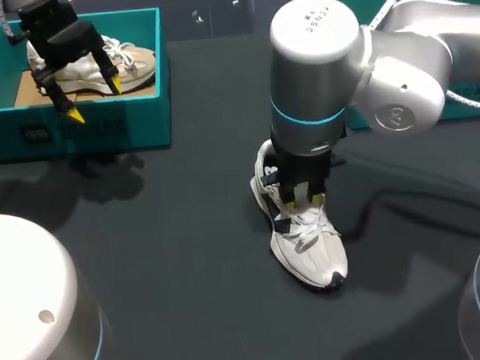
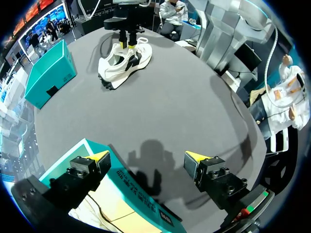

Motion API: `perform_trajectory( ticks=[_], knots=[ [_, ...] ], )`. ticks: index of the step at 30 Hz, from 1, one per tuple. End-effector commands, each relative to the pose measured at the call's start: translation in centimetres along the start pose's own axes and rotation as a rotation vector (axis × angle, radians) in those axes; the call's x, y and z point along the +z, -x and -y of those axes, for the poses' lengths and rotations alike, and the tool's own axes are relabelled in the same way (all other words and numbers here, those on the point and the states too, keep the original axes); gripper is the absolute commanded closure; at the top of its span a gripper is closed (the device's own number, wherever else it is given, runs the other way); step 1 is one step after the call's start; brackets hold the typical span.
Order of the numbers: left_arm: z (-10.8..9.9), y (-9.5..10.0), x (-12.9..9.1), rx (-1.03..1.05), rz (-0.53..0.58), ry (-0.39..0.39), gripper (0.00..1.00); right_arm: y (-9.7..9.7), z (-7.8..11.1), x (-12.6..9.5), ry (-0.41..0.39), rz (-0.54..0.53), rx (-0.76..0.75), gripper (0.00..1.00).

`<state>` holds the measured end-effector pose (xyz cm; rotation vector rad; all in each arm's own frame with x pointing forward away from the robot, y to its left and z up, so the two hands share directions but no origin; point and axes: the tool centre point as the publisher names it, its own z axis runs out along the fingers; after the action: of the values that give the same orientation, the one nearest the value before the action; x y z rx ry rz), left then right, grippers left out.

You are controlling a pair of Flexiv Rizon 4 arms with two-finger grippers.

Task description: Take the shoe out of the shoebox, open the shoe tongue, remove and reinsert the insole, then place the shoe into the shoebox

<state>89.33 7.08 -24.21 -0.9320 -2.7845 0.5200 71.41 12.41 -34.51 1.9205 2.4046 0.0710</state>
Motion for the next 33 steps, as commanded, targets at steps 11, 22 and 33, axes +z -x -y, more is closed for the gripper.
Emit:
perform_trajectory(
  ticks=[11, 22, 33],
  knots=[
    [0.0, 0.0, -0.1, 0.0, -0.002, 0.002, 0.0, -0.6, -1.4, -1.0, 0.025, 0.039, -0.038, 0.64],
    [0.0, 0.0, -0.1, 0.0, -0.002, 0.002, 0.0, -0.1, 0.9, -3.7, 0.008, 0.174, 0.05, 0.62],
    [0.0, 0.0, -0.1, 0.0, -0.002, 0.002, 0.0, 0.9, 3.3, -2.1, -0.058, 0.137, 0.125, 0.63]
  ],
)
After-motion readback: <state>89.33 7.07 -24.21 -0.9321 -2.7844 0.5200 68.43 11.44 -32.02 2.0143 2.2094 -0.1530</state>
